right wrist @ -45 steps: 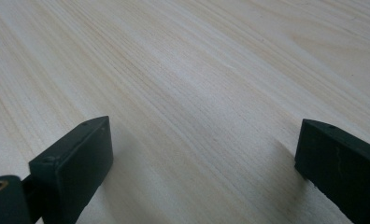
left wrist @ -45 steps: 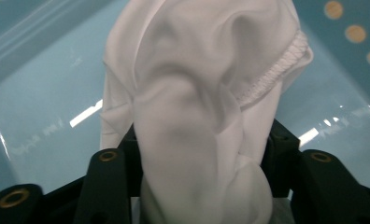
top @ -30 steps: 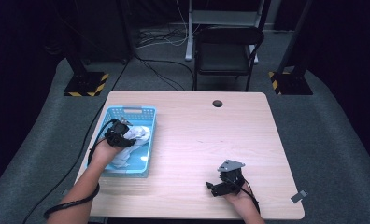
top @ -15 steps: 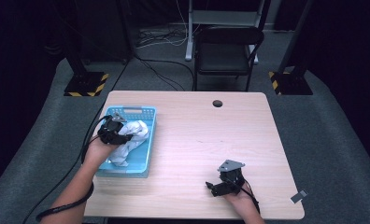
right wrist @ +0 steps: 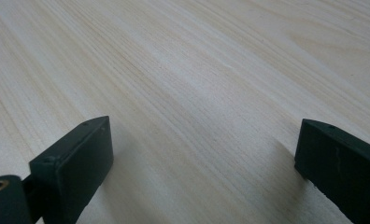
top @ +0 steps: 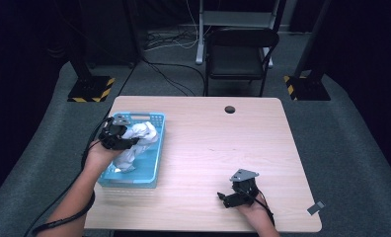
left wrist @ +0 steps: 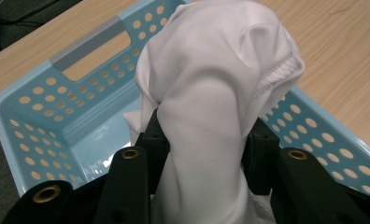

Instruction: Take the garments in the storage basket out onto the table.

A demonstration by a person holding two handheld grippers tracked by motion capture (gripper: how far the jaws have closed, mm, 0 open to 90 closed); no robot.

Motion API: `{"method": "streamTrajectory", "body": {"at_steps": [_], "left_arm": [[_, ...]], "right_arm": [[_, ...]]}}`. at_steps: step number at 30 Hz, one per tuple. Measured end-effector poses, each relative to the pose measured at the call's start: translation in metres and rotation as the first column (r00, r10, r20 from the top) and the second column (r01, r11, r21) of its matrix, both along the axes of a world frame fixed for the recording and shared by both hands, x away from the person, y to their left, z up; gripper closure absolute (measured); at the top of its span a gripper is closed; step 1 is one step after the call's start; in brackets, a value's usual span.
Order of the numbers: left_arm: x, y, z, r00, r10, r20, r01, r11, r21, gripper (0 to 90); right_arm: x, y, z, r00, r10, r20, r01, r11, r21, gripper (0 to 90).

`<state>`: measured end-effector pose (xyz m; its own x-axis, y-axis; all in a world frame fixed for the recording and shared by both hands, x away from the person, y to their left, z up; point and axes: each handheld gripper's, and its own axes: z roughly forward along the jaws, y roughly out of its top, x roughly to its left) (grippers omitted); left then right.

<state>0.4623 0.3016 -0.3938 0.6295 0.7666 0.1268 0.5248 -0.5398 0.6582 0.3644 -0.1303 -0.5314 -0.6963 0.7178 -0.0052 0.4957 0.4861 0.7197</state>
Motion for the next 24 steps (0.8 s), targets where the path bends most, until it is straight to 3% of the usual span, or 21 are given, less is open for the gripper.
{"method": "streamTrajectory", "body": {"at_steps": [13, 24], "left_arm": [[-0.008, 0.001, 0.019, 0.9995, -0.025, 0.020, 0.025, 0.9990, -0.036, 61.1], [-0.019, -0.002, 0.040, 0.9967, -0.044, 0.068, 0.048, 0.9976, -0.050, 61.2]], "right_arm": [[0.000, 0.000, 0.000, 1.0000, -0.002, -0.001, 0.002, 1.000, 0.000, 3.8], [0.000, 0.000, 0.000, 1.0000, -0.002, -0.001, 0.002, 1.000, 0.000, 3.8]]}}
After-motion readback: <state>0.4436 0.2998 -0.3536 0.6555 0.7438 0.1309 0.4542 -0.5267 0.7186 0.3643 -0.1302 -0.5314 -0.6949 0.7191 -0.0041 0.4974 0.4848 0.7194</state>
